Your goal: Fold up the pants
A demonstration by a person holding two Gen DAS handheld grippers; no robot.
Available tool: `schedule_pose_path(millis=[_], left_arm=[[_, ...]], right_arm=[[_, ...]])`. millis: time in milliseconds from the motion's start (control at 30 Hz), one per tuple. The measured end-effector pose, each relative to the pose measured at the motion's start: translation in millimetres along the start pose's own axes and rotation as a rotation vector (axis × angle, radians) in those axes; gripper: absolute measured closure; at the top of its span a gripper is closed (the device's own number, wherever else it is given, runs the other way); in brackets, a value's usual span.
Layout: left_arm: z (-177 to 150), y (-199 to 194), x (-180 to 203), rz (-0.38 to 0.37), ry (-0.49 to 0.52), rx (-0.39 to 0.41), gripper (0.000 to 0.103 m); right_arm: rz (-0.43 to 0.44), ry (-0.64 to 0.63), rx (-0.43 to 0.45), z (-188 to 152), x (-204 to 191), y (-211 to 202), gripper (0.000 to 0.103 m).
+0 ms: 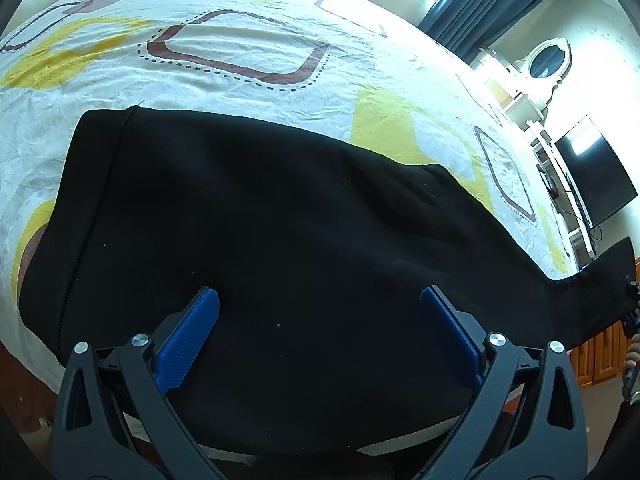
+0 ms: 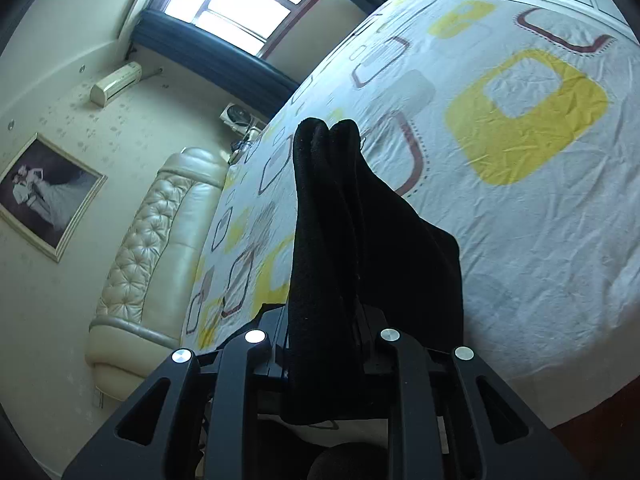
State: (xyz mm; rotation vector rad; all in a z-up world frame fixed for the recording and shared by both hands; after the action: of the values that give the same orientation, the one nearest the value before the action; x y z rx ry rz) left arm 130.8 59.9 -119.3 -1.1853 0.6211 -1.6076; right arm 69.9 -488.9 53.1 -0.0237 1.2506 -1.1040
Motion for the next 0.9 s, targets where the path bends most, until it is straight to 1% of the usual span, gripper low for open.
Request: schedule_pose_path(millis=[100, 200, 267, 400, 500, 633, 667, 767, 900], left_arm=[[-1, 0, 0, -0.005, -0.003, -0.002, 0.003], [-1, 0, -1, -0.008, -0.005, -0.005, 0.003], [-1, -1, -2, -0.009, -0.007, -0.006, 0.003], [-1, 0, -2, -0.008, -0.003, -0.007, 0.003], [-1, 0, -3, -0.008, 0.0, -0.009, 0.003], [-1, -1, -4, -0.021, -0.014, -0.011, 0.003], [-1, -1, -4, -0.024, -0.02, -0.01, 0.003], [0, -1, -5, -0.026, -0.028, -0.01, 0.003], [0, -1, -4, -0.019, -0.023, -0.01, 0.003]], right_arm=[[-0.032, -0.088, -0.058, -20, -43, 40, 0.082], [-0.084, -0.179, -0.127, -47, -74, 86, 0.082], [-0.109, -0.213, -0.17, -64, -85, 119, 0.082], [-0.273, -0.351, -0.235, -104, -96, 177, 0.082], [-0.326, -0.394, -0.291, -128, -94, 210, 0.081], [-0.394, -0.442, -0.324, -148, -89, 230, 0.081], [-0.406, -0.448, -0.327, -152, -88, 232, 0.079], [-0.398, -0.429, -0.337, -159, -86, 237, 0.076], [-0.406, -0.444, -0.327, -166, -91, 241, 0.075]])
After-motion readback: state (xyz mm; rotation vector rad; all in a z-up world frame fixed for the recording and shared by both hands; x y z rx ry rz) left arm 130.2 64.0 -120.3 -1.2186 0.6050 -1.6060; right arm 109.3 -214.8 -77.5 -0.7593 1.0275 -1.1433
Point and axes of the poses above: each gripper's, at about its wrist camera, not at the fingertips, and y roughly the way its jaws point, x to its right, z to its top, the point moved 7 cm from there along y, roughly the way its jaws point, and after that the axes turned 4 degrees about -x, right-handed, at the moved point
